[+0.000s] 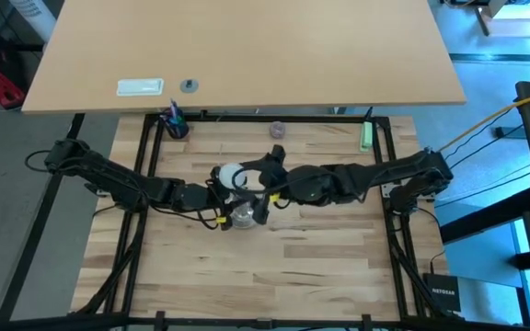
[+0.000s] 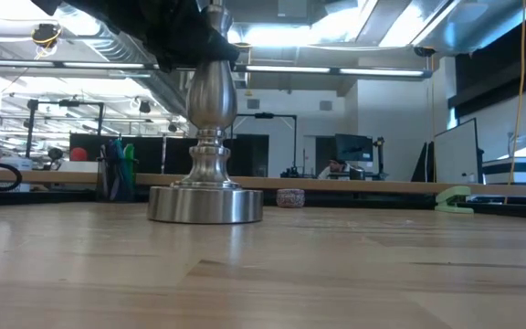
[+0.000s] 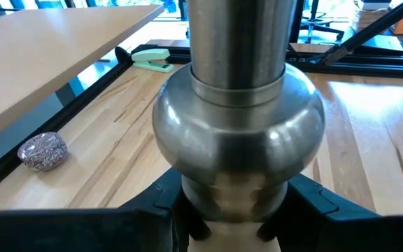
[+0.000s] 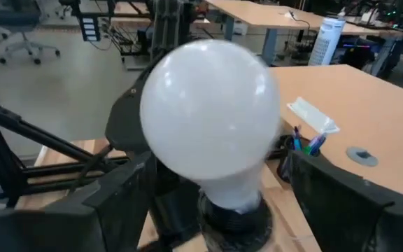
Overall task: Screw lightbulb
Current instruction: Insert the lightbulb into the silver lamp
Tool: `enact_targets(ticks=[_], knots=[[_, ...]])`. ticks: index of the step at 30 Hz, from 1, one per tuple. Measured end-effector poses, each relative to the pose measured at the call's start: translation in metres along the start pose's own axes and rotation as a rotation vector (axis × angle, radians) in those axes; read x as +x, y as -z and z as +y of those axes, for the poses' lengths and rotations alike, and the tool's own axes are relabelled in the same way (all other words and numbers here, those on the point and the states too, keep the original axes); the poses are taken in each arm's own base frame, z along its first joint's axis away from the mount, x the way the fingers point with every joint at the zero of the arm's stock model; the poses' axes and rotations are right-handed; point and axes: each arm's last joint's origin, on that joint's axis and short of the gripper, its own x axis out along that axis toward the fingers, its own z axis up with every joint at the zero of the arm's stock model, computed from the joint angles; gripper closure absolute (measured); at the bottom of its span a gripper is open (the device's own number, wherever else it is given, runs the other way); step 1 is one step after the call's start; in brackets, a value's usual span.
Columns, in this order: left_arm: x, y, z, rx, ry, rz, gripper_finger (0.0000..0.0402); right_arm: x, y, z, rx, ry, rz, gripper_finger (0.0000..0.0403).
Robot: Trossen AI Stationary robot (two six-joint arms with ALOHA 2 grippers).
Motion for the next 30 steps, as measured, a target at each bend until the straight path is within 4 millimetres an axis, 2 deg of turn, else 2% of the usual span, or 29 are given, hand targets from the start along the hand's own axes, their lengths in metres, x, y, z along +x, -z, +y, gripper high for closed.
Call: enact_targets(ticks=[10,23,30], knots=[[0.0,0.0,0.0,0.001,0.004,0.002,0.0269,-0.02,-0.007,-0.011,-0.033,0.001,0.055,0.0084],[0.0,0.0,0.0,0.001,0.014,0.003,0.0269,-0.087,-0.044,-0.044,0.016,-0.016,-0.022,0.0084],[0.0,0.0,0.0,0.0,0.015,0.003,0.0269,-0.093,-0.052,-0.046,0.045,-0.021,-0.084,0.0084]])
